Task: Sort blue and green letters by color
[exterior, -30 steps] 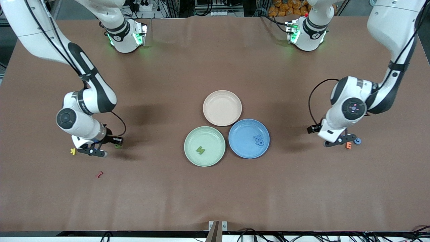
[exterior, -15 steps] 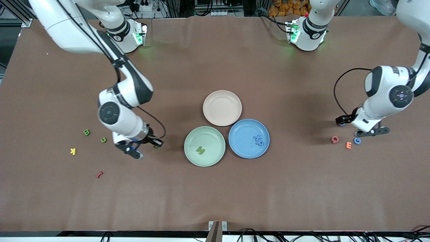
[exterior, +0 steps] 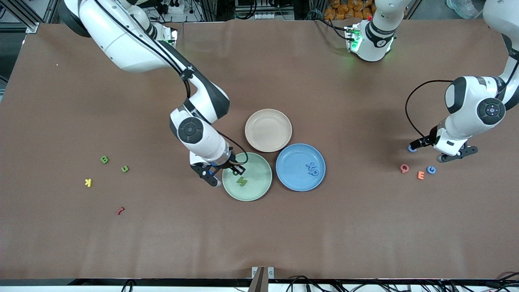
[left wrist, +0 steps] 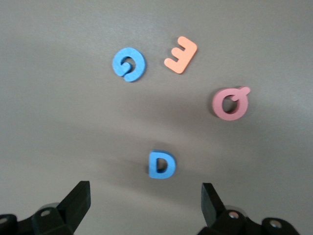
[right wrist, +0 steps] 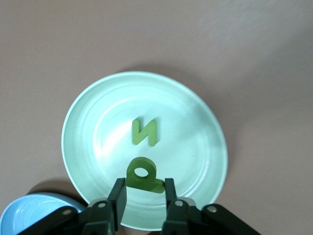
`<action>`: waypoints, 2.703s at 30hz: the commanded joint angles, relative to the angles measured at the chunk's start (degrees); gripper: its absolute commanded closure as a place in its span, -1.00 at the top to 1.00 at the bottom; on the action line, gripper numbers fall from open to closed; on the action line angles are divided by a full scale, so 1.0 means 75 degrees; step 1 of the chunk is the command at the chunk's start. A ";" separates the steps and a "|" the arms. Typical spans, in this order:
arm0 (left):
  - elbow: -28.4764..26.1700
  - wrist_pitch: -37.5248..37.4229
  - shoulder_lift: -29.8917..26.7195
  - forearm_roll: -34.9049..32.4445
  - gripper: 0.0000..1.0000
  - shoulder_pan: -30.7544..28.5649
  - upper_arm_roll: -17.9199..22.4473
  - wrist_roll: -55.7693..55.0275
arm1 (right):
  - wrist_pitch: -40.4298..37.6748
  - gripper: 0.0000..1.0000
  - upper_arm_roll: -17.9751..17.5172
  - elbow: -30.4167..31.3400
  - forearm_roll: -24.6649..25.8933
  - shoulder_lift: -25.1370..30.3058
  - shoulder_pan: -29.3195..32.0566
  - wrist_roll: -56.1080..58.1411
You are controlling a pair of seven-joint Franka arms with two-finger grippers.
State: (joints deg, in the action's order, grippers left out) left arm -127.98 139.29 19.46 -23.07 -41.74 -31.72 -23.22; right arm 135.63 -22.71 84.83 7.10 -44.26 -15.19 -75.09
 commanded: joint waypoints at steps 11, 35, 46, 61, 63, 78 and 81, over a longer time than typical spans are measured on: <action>-0.0198 0.0858 0.0570 -0.0264 1.00 -0.0107 -0.0001 -0.0654 | -0.0550 1.00 -0.0066 -0.0494 0.0624 -0.0310 0.0360 0.0074; -0.0257 0.1479 0.1121 -0.0979 1.00 -0.0165 0.0339 -0.0700 | -0.1960 1.00 -0.0242 0.2211 0.0882 0.1870 0.3816 0.8216; -0.0269 0.1538 0.1109 -0.0991 -0.15 -0.0154 0.0339 -0.0830 | -0.0553 1.00 -0.0230 0.3548 0.0952 0.2245 0.5059 1.1287; -0.0304 0.1503 0.1015 -0.0991 -0.59 -0.0142 0.0328 -0.1040 | -0.0178 0.81 -0.0054 0.3572 0.1234 0.1906 0.5494 1.3750; -0.0292 0.1491 0.0980 -0.0991 -0.62 -0.0130 0.0293 -0.1134 | -0.0143 0.81 -0.0019 0.3584 0.1280 0.1871 0.5494 1.3832; 0.0340 0.1280 0.0851 -0.0979 -0.67 0.0057 -0.1476 -0.3430 | 0.0993 0.57 0.0145 0.4193 0.2007 0.1741 0.5505 1.3891; 0.0551 0.1280 0.0886 -0.0967 -0.67 0.0501 -0.1559 -0.3886 | 0.1018 0.52 0.0145 0.4205 0.2100 0.1730 0.5505 1.3879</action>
State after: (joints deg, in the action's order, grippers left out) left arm -126.08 150.14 26.52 -28.25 -41.36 -41.54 -45.54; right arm 141.08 -21.56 114.55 20.86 -31.73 25.32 28.62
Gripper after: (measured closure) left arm 0.674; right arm 0.198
